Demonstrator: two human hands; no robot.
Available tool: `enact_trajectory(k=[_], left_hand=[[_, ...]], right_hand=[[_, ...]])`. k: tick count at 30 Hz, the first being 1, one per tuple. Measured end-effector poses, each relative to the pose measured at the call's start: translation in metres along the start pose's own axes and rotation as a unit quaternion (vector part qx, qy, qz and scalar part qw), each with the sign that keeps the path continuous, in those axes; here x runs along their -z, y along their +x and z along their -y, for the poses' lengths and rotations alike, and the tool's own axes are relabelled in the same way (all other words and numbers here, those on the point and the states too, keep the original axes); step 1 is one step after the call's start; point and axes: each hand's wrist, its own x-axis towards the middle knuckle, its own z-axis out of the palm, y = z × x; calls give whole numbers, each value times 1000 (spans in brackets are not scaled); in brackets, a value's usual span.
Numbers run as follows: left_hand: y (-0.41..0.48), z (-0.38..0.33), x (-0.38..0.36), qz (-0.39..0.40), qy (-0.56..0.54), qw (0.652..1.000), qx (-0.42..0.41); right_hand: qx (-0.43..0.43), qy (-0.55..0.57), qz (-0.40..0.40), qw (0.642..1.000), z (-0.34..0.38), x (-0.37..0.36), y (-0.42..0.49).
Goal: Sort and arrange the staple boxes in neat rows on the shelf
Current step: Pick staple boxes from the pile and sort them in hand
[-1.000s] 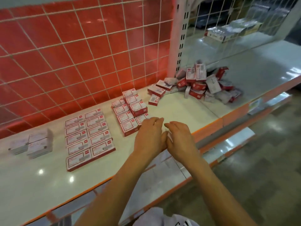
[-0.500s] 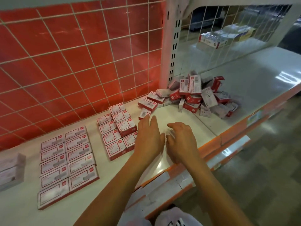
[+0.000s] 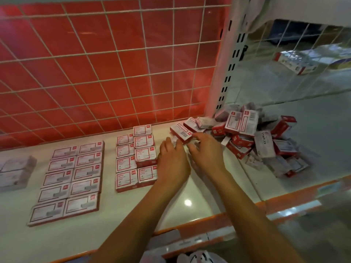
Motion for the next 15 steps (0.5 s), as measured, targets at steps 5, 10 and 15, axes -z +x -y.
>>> enact_trajectory(k=[5,10,15], left_hand=[[3,-3,-1,-16,11,1000,16],[3,-9,0,-26,21,999,23],[-2,-14,0,-43,20,999,15]], right_hand=[[-16,-39,-10,999,-1,-12,17],[-6,-68,-8,998,-4,-12,26],[-11,-67,9,998,-12,-6,24]])
